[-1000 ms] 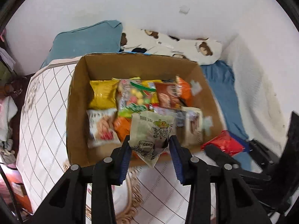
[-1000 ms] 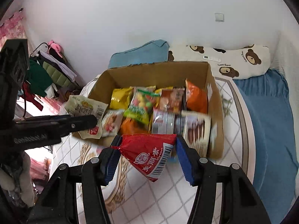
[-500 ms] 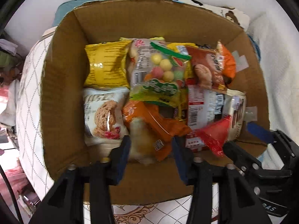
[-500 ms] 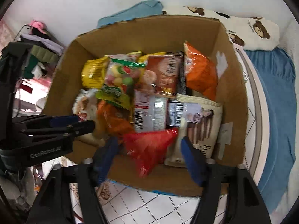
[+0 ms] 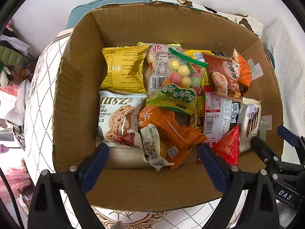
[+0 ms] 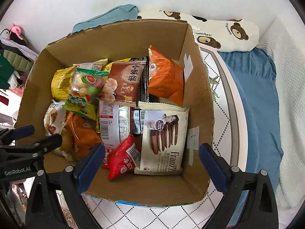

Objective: Organize snacks

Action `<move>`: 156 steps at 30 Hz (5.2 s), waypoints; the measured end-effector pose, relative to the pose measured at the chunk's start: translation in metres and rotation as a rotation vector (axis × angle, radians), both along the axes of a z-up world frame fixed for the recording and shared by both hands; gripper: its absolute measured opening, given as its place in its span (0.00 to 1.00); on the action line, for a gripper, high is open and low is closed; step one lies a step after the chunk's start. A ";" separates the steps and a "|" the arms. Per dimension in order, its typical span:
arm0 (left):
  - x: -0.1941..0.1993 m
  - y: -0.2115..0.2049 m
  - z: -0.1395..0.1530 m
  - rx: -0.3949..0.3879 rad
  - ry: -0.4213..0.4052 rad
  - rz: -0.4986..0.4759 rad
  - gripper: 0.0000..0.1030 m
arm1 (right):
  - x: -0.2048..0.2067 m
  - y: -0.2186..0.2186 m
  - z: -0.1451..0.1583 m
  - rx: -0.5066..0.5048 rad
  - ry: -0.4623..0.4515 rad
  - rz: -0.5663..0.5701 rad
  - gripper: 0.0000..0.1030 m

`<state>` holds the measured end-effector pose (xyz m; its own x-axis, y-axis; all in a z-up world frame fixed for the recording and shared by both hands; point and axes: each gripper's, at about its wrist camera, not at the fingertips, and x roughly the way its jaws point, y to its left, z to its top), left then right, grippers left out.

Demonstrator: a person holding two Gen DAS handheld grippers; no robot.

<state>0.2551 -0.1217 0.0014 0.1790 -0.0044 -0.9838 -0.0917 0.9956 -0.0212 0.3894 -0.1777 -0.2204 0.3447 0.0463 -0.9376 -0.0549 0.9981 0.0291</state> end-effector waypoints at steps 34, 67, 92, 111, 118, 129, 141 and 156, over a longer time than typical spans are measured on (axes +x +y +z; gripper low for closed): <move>-0.177 -0.010 0.144 0.099 -0.512 0.040 0.94 | -0.202 0.002 0.147 -0.030 -0.458 -0.012 1.00; -0.188 -0.016 0.145 0.120 -0.570 0.053 1.00 | -0.221 -0.015 0.159 0.019 -0.520 -0.060 1.00; -0.145 -0.021 0.106 0.125 -0.491 0.036 1.00 | -0.171 -0.012 0.110 0.004 -0.470 -0.061 1.00; -0.146 -0.015 0.108 0.120 -0.490 0.040 1.00 | -0.172 -0.013 0.114 0.010 -0.471 -0.055 1.00; -0.147 -0.015 0.107 0.117 -0.490 0.041 1.00 | -0.173 -0.012 0.115 0.011 -0.474 -0.056 1.00; -0.148 -0.016 0.109 0.121 -0.501 0.038 1.00 | -0.172 -0.011 0.115 0.015 -0.471 -0.055 1.00; -0.149 -0.016 0.110 0.121 -0.501 0.037 1.00 | -0.173 -0.011 0.115 0.015 -0.471 -0.058 1.00; -0.148 -0.016 0.113 0.119 -0.503 0.030 1.00 | -0.175 -0.012 0.117 0.019 -0.477 -0.042 1.00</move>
<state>0.1066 -0.1381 0.1148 0.6281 0.1151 -0.7696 -0.1283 0.9908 0.0435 0.2141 -0.1893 -0.1038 0.7381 0.0391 -0.6735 -0.0261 0.9992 0.0293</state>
